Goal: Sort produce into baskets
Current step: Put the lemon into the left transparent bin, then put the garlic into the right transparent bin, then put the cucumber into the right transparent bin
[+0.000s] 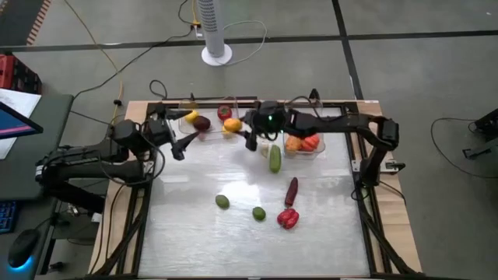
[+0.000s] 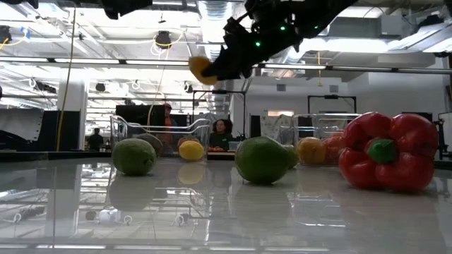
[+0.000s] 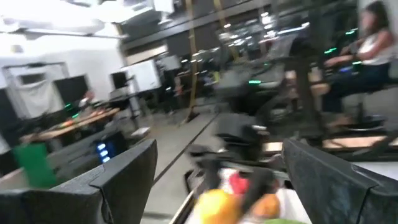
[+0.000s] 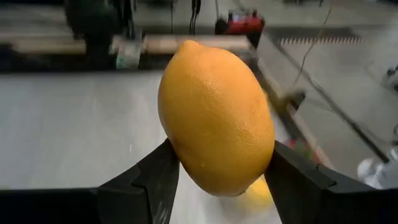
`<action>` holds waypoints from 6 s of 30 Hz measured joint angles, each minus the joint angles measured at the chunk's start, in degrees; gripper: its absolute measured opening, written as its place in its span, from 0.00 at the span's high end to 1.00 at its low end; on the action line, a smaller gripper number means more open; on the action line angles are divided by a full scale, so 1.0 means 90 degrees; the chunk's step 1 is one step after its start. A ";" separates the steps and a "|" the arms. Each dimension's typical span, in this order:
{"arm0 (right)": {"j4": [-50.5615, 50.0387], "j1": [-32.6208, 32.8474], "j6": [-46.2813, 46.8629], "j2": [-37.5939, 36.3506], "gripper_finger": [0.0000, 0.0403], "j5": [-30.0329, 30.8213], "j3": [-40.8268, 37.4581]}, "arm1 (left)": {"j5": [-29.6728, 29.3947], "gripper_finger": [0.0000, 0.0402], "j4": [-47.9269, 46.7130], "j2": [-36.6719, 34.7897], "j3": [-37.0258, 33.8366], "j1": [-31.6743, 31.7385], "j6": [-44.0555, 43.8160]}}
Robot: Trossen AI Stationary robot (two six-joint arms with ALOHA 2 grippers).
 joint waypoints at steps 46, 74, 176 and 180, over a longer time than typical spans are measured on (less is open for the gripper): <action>-0.8343 -0.0276 0.1296 0.2567 0.16 0.0776 0.3834 | 0.0387 0.18 -0.0734 -0.0054 0.0005 -0.0049 -0.0355; -0.7215 -0.0313 0.0866 0.2557 0.55 0.0619 0.2947 | 0.0071 0.18 -0.0851 -0.0054 0.0000 -0.0049 -0.0155; -0.6789 0.1995 -0.4476 0.2052 0.56 0.3175 0.1756 | -0.0023 0.18 -0.1120 -0.0057 0.0000 -0.0049 -0.0181; -0.6933 0.2000 -0.4242 0.1999 0.53 0.3548 0.2299 | -0.0021 0.18 -0.1120 -0.0054 0.0000 -0.0049 -0.0184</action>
